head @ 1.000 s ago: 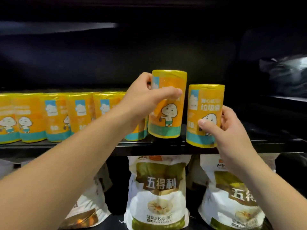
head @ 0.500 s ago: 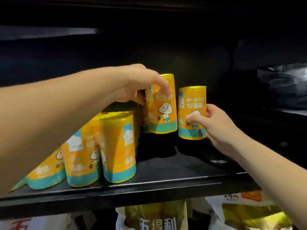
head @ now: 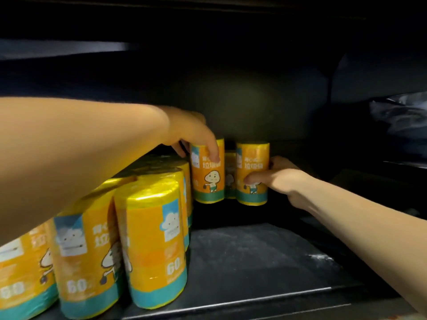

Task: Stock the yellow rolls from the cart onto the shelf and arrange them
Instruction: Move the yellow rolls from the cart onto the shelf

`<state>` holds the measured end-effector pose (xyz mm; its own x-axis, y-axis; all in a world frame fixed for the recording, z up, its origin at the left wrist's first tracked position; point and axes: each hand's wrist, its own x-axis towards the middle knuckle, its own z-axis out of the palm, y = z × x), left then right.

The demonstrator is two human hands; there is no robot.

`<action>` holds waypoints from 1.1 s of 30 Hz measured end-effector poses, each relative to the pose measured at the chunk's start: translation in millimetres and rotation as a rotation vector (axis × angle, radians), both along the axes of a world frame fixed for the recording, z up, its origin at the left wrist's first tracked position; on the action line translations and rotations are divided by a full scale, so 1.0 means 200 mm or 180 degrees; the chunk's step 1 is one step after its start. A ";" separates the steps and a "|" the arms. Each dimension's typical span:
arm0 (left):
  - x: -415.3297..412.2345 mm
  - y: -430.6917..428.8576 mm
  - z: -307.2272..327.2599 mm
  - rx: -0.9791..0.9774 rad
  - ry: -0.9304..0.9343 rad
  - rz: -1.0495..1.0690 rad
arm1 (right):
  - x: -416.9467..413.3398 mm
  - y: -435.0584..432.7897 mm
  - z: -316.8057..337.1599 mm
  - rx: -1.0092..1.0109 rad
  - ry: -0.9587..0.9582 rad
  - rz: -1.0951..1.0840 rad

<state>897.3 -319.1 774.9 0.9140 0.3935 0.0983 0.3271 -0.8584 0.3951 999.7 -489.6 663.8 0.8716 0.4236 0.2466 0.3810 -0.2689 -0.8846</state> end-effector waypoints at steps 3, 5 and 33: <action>0.04 0.01 -0.01 0.0149 0.0171 0.0041 | 0.02 0.05 0.02 -0.0315 -0.0010 -0.0075; 0.08 0.02 -0.03 0.0226 0.0283 0.0033 | 0.02 0.09 0.02 -0.0448 0.0000 -0.0064; 0.19 0.08 -0.17 0.1630 0.0500 -0.0197 | 0.10 0.22 -0.04 -0.0569 -0.0080 0.0350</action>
